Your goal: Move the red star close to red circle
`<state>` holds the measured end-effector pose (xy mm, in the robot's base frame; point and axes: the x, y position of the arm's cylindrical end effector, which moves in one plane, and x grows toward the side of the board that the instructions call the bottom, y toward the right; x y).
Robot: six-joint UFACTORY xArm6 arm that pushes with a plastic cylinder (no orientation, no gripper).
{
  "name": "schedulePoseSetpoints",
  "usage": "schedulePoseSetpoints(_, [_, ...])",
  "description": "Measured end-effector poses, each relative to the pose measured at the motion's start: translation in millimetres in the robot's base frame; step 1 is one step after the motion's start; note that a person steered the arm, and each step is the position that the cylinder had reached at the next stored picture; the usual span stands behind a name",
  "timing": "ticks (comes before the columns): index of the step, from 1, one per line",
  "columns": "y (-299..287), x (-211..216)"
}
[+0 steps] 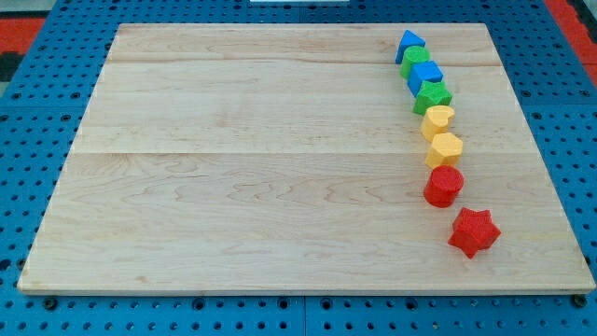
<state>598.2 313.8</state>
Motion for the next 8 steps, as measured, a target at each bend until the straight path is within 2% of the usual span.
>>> schedulePoseSetpoints(1, [-73.1,17.5])
schedulePoseSetpoints(2, [-112.6,-2.7])
schedulePoseSetpoints(3, [-129.0,-20.4])
schedulePoseSetpoints(4, [-138.6,-15.8])
schedulePoseSetpoints(5, [-153.8,12.3])
schedulePoseSetpoints(6, [-252.8,-5.2])
schedulePoseSetpoints(7, [-257.9,-44.3])
schedulePoseSetpoints(8, [-223.2,-58.9])
